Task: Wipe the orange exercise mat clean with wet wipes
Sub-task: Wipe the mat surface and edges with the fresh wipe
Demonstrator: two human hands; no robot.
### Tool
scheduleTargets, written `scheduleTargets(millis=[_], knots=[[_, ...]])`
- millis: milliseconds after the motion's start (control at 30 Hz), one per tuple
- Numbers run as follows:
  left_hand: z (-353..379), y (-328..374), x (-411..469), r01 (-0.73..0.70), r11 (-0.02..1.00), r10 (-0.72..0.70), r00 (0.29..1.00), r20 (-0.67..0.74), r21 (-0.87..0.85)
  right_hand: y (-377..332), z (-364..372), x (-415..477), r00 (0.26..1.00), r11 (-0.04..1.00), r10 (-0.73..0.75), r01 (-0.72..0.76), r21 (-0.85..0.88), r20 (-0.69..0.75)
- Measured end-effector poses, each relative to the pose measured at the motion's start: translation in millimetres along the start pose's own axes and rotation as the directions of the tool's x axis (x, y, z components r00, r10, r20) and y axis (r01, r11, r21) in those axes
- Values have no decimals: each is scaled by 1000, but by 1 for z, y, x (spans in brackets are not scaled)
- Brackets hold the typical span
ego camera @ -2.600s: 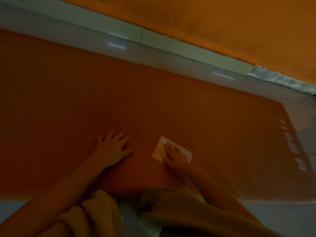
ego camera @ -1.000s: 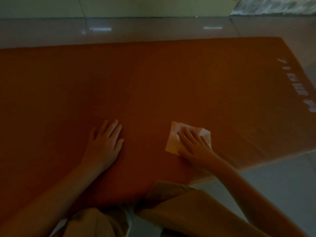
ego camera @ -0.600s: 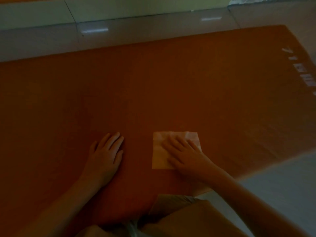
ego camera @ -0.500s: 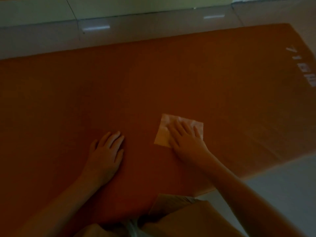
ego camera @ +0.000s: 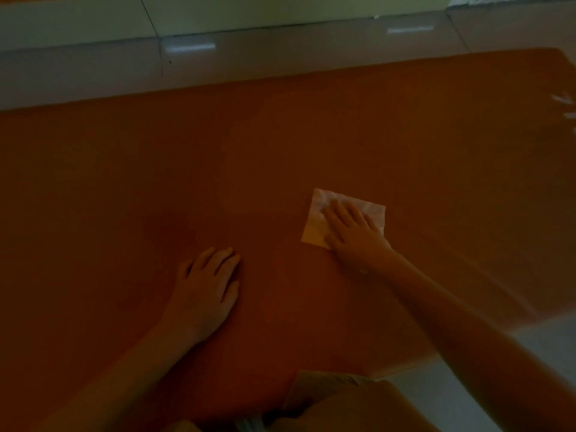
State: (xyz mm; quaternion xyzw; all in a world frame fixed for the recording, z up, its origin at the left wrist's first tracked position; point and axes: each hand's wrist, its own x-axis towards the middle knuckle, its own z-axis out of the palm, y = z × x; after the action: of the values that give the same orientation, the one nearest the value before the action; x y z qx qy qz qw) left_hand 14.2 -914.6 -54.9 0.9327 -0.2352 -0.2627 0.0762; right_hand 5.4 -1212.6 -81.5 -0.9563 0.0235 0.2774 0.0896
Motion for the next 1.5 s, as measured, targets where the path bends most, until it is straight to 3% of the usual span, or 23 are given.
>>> scheduleTargets(millis=[67,233,333,467,533,733,933,1033,1233,1333,1500], knots=[[-9,-4,15,16,999,-17,999,32,37,-10,-3,5,1000,1000,-7,7,-9,-20],[-25,-17,55,145,987,-152,982,115,67,-17,9,-21,962,964,-265,265,6,68],[-14,-18,54,135,985,-146,983,107,109,8,-1,0,980,976,-197,200,-92,42],[-7,-16,52,163,984,-167,984,63,72,-1,-21,46,996,1000,3,-5,-19,-90],[-5,-17,52,156,986,-158,987,26,60,-22,-24,57,996,1000,-4,4,1,-90],[-6,-22,58,152,987,-152,988,-7,42,-31,-5,43,961,958,-274,270,-94,-29],[-17,-26,71,120,992,-119,992,-42,30,-26,-27,87,988,992,-119,115,-46,-100],[-25,-29,87,193,981,-192,981,-22,25,-45,-33,102,989,999,-48,49,2,-140],[-43,-46,105,272,962,-271,962,27,-4,-28,-18,76,931,928,-360,351,-128,-60],[-48,-49,106,263,964,-261,964,53,-42,-5,-31,99,958,950,-264,239,-200,-110],[-55,-48,114,281,958,-277,958,68,-55,-24,-56,152,986,1000,-7,4,-16,-170]])
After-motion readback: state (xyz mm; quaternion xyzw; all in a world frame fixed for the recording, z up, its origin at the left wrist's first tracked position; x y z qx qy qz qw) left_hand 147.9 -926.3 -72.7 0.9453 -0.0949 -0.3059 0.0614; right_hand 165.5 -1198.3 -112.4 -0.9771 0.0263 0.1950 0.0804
